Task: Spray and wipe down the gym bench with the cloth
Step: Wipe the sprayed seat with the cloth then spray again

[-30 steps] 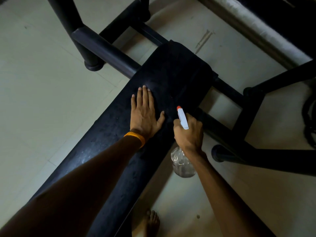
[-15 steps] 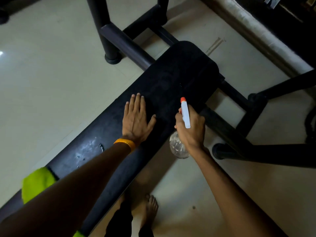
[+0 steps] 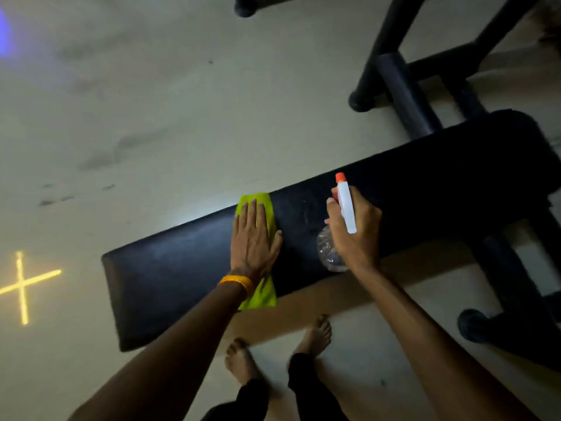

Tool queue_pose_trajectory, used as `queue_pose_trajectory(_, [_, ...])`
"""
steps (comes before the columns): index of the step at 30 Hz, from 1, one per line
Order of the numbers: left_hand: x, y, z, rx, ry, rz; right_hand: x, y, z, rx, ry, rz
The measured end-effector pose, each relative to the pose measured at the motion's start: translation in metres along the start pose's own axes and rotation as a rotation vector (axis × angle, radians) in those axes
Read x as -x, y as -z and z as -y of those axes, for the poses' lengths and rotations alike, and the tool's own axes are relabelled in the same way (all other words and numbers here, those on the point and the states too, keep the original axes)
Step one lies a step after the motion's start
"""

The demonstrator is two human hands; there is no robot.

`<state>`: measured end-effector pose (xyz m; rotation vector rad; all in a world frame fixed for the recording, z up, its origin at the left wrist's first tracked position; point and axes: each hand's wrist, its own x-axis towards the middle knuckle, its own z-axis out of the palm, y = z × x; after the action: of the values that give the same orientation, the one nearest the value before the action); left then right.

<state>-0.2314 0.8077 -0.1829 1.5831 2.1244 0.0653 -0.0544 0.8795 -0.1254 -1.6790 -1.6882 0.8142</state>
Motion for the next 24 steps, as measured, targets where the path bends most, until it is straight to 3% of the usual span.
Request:
queue_pose_trajectory(11, [0.094,-0.003,0.189,0.079,0.333,-0.089,0.079,-0.173,0.104,-0.155,0.24,0.245])
queue_pose_trajectory(24, [0.121,-0.021,0.246,0.15,0.382,-0.114,0.121,-0.23,0.114,-0.015,0.425,0.478])
